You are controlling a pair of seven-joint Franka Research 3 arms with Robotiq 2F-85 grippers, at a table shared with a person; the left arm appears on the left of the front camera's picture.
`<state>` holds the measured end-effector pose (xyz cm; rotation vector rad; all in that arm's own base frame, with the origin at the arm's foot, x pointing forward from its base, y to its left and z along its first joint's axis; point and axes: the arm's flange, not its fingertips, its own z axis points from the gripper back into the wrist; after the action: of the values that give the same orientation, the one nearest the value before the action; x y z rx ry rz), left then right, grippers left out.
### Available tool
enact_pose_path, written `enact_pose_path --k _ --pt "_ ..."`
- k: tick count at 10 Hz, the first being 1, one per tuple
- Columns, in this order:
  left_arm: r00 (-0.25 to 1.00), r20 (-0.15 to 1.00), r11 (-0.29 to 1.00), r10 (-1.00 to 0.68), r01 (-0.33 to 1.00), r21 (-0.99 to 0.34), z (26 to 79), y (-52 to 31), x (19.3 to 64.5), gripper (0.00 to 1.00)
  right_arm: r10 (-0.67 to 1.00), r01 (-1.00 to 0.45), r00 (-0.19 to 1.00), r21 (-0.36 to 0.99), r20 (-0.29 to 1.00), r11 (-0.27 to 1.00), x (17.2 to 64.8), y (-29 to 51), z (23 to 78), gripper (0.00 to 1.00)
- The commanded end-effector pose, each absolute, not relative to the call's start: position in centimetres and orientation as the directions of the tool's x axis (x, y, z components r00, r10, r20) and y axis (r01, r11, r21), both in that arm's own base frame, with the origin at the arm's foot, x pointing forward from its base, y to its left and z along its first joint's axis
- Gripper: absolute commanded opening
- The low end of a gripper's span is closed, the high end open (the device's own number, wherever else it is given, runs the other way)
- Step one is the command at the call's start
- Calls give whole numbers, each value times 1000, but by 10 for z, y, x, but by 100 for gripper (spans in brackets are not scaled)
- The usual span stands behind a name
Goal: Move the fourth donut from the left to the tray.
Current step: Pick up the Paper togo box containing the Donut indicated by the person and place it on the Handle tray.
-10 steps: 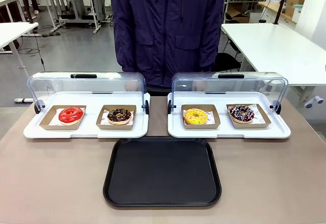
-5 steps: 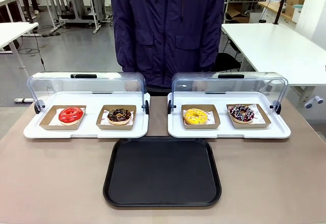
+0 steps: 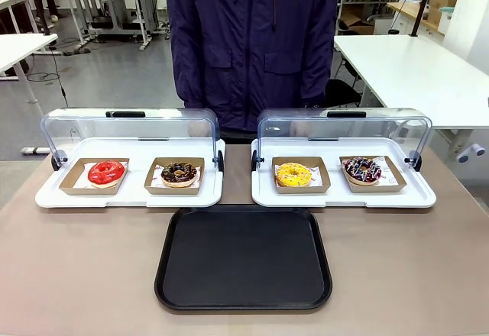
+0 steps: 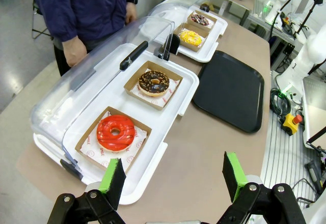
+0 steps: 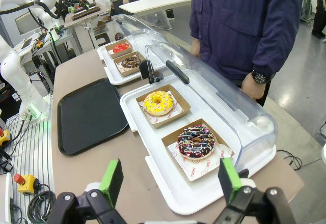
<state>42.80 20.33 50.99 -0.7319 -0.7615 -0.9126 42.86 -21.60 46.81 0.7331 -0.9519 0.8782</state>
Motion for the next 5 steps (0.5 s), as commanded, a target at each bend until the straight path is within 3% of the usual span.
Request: enact_pose_path --k 1,5 --pt "390 827 417 -404 884 -213 511 202 424 100 296 -881 294 138 909 452 429 -215 469 100" --pt "390 827 417 -404 884 -213 511 202 424 100 296 -881 294 138 909 452 429 -215 469 100"
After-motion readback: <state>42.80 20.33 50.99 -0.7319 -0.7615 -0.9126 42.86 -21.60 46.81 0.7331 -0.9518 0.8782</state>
